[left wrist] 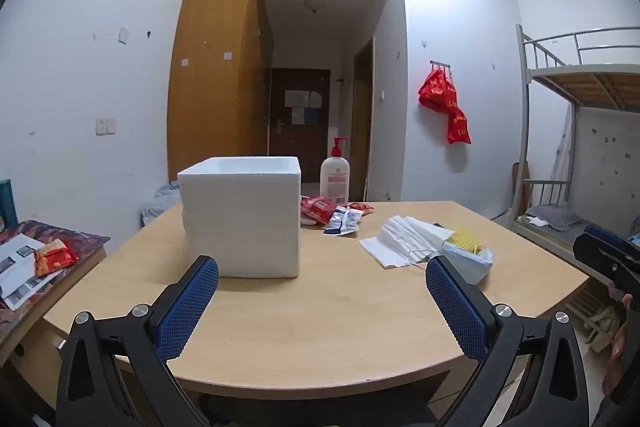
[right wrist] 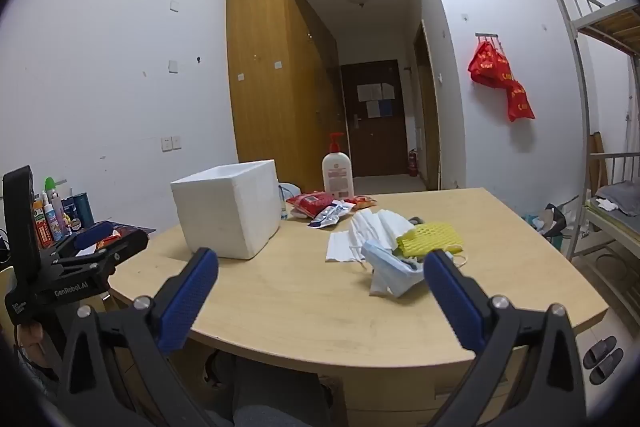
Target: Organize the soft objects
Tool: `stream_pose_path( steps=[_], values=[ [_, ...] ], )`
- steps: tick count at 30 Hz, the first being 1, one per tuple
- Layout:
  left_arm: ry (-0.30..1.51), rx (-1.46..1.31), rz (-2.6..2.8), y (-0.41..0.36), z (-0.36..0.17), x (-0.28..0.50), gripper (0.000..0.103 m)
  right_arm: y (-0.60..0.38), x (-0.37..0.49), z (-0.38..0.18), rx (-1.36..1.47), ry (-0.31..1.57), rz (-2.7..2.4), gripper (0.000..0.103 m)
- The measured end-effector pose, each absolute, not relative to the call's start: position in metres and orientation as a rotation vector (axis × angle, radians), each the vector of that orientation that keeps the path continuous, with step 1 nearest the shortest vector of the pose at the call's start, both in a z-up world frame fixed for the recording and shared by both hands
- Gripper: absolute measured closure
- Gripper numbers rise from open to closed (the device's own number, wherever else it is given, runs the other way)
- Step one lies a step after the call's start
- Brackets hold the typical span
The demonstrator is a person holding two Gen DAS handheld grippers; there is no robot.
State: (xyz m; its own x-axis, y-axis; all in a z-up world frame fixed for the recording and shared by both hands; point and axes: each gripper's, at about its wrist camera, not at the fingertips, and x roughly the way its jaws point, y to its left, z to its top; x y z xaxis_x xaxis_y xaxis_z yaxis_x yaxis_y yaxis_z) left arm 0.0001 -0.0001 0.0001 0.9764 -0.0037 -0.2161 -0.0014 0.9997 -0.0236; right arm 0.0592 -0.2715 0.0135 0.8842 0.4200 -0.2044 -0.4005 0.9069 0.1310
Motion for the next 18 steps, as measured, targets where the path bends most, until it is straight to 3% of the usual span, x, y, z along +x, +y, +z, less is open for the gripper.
stream_pose_path(
  steps=[18],
  values=[
    [0.199,-0.069,-0.002,0.005,0.000,-0.001,0.000,-0.273,0.053,0.017,0.078,0.200,0.423,0.000]
  ],
)
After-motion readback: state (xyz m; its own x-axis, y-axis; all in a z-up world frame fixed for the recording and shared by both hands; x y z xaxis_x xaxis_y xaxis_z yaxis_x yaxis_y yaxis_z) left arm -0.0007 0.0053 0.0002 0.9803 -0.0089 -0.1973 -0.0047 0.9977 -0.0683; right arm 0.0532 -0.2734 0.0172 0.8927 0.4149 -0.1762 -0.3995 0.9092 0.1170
